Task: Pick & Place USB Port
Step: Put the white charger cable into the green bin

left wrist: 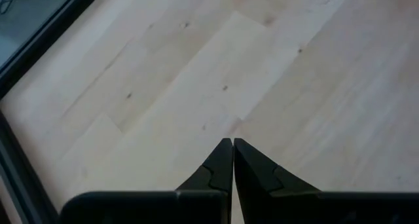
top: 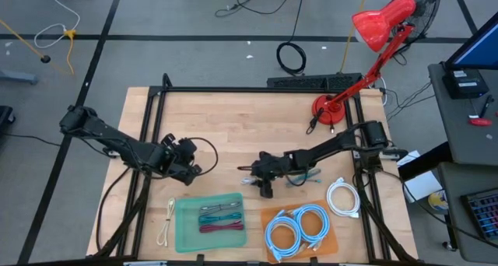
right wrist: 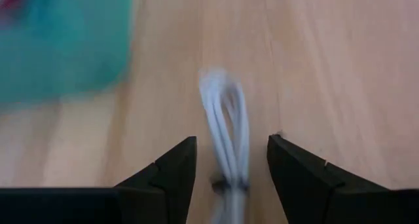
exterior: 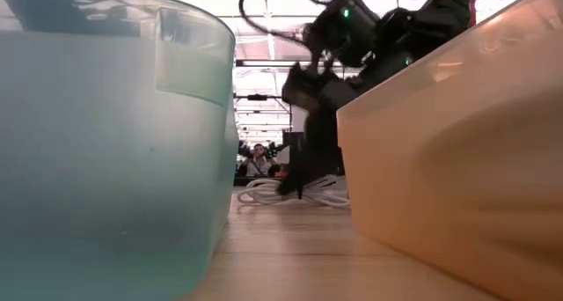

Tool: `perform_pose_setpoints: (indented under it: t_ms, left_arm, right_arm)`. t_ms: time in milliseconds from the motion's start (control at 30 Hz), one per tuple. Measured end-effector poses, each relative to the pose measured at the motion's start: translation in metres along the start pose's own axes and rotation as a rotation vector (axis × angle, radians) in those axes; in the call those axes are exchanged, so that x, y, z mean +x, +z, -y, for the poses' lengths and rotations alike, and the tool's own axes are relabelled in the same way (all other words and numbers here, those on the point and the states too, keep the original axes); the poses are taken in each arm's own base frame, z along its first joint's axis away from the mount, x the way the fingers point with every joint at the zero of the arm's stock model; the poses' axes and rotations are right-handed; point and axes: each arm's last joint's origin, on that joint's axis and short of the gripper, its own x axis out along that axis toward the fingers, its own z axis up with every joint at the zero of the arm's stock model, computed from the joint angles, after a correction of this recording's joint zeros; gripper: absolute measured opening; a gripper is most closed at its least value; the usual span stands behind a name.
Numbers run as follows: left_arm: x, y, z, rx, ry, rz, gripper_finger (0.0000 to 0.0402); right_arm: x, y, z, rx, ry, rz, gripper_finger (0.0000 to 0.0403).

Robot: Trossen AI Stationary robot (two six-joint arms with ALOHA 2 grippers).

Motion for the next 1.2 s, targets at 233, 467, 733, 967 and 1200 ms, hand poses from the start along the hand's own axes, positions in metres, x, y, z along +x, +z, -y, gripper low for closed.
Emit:
perform_pose_setpoints:
  t_ms: [233, 467, 733, 967, 1200]
  left_arm:
    - [0.000, 0.001, 0.003, -0.006, -0.024, 0.013, 0.0019]
    - [-0.002, 0.001, 0.007, -0.021, -0.067, 0.023, 0.0019]
    - [-0.006, -0.002, 0.013, -0.038, -0.107, 0.035, 0.0019]
    - [-0.010, -0.005, 0.015, -0.046, -0.124, 0.038, 0.0019]
    - [-0.011, -0.007, 0.016, -0.049, -0.129, 0.038, 0.0019]
  right_arm:
    - [0.005, -0.004, 0.000, 0.000, -0.012, -0.038, 0.0175]
    - [0.003, -0.008, 0.000, 0.024, -0.031, -0.092, 0.0129]
    - [-0.006, -0.005, -0.004, 0.030, -0.055, -0.088, 0.0027]
    - [-0.059, 0.042, -0.015, 0.026, -0.142, 0.124, 0.0028]
    - [-0.081, 0.081, -0.075, -0.090, 0.081, 0.189, 0.0028]
